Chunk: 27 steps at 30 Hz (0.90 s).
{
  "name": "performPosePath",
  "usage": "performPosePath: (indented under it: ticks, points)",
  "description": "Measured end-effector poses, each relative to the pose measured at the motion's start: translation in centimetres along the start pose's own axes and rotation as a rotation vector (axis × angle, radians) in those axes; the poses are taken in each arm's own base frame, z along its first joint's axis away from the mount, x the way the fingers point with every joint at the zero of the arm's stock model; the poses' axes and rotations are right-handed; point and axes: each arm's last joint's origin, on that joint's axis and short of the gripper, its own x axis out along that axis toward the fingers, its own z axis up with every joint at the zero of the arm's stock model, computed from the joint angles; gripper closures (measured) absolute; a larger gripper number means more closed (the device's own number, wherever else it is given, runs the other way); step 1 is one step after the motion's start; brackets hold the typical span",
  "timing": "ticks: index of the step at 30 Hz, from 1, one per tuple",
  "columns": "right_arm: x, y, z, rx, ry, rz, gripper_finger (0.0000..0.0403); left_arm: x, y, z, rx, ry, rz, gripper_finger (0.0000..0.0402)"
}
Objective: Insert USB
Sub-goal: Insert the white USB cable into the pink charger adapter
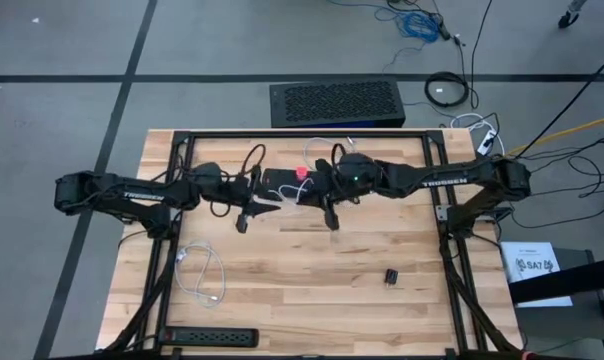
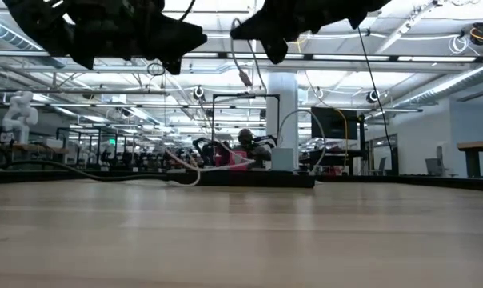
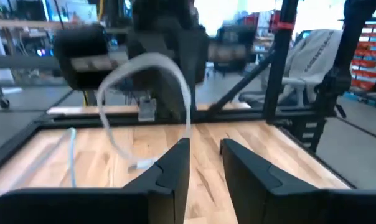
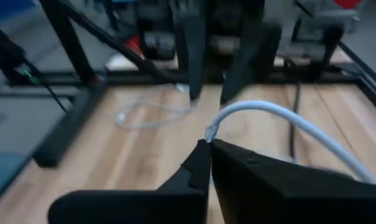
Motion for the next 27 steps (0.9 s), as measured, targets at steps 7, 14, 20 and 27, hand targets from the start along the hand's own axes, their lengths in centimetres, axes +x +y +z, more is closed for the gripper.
performPosePath:
  ticks: [7,14,20,27]
  points:
    - [-0.3,-0.6,0.9,0.05,-0.089,0.089,0.0403,0.6,-0.3,-0.1,0.094,0.013,0.051,0.0303]
    - [-0.3,-0.6,1.4,0.069,-0.133,0.123,0.0403,2.0,0.3,0.0,0.087,0.027,0.05,0.0264]
    - [-0.3,-0.6,1.3,0.085,-0.125,0.122,0.0403,3.3,0.7,1.2,0.097,0.002,0.025,0.0227]
    - [-0.4,-0.8,1.3,0.086,-0.126,0.116,0.0403,4.9,1.2,1.1,0.069,0.071,-0.015,0.0221]
